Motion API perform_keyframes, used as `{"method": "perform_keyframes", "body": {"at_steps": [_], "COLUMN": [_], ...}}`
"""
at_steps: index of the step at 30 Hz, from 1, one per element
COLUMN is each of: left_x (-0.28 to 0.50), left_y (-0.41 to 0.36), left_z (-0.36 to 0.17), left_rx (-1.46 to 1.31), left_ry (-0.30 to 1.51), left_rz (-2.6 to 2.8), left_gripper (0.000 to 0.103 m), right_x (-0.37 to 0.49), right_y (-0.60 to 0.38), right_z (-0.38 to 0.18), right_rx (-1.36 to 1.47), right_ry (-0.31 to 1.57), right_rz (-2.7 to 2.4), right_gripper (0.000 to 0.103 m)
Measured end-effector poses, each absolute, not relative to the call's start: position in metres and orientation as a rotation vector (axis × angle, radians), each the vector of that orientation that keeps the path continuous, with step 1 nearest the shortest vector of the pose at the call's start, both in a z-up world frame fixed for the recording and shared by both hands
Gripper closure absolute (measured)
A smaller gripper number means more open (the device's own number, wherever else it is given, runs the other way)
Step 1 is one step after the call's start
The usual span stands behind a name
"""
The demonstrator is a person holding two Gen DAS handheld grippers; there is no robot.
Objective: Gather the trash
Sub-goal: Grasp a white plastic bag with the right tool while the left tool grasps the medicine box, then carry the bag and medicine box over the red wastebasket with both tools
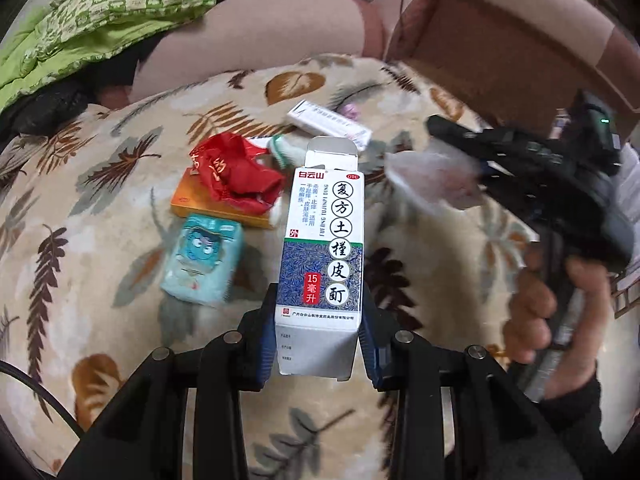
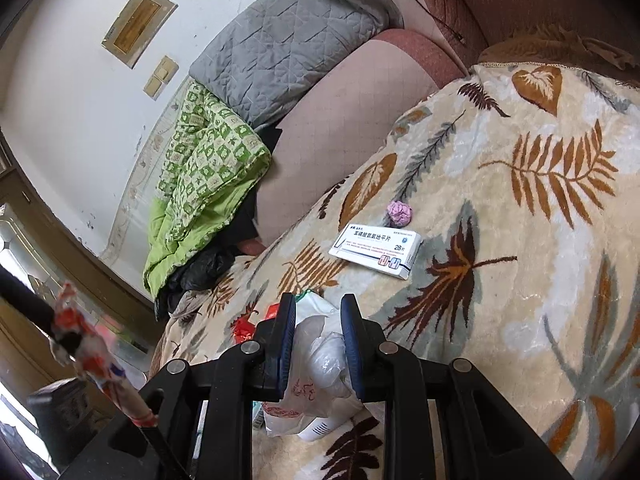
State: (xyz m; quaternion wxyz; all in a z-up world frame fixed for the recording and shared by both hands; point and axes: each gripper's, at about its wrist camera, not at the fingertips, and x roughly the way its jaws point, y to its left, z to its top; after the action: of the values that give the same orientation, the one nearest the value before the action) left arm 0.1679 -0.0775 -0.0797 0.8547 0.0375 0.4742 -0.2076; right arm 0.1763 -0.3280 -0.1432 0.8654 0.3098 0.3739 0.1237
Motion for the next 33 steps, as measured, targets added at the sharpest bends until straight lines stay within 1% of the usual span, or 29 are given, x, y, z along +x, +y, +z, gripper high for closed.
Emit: {"method": "perform_keyframes", "body": {"at_steps": [7,11,14,19,23,27,33], "left_x": [0.156,0.15,0.138,0.084,0.029,-0.011,-0.053], "left_y": [-0.082,-0.078,-0.069,-0.061,-0.064,-0.08,-0.115], "left_z": [-0.053,-0.042,-0.034,-0.016,0.012,0.033,0.055], "left_rx": [0.08,0.066,0.022,-0.027,-0.057,-0.06,-0.024], "left_ry": [0.838,0.782,0.778,0.768,0.71,0.683,0.641], "left_rz": [-0.426,-0.423,-0.42,-0.402,-0.419,-0.48,-0.594], "left_gripper": [0.069,0.069,0.069,0.069,0.069,0.069,0.069], "right_x": [0.166,0.15,0.126,0.075,0.017,-0.041,-0.099], "right_y": [-0.325,-0.316,-0.31,-0.309,-0.313,-0.322,-0.347], "right_z": [-0.126,-0.099,-0.073,-0.024,0.012,0.034,0.057], "right_rx": [0.63,0.605,0.576,0.553,0.535,0.532,0.534], "right_ry": [0.721,0.679,0.657,0.616,0.556,0.51,0.466], "right_rz": [0.253,0.269,0.278,0.282,0.265,0.22,0.151], "right_gripper": [0.078,0.078,0.079,0.079,0.079,0.079,0.079]}}
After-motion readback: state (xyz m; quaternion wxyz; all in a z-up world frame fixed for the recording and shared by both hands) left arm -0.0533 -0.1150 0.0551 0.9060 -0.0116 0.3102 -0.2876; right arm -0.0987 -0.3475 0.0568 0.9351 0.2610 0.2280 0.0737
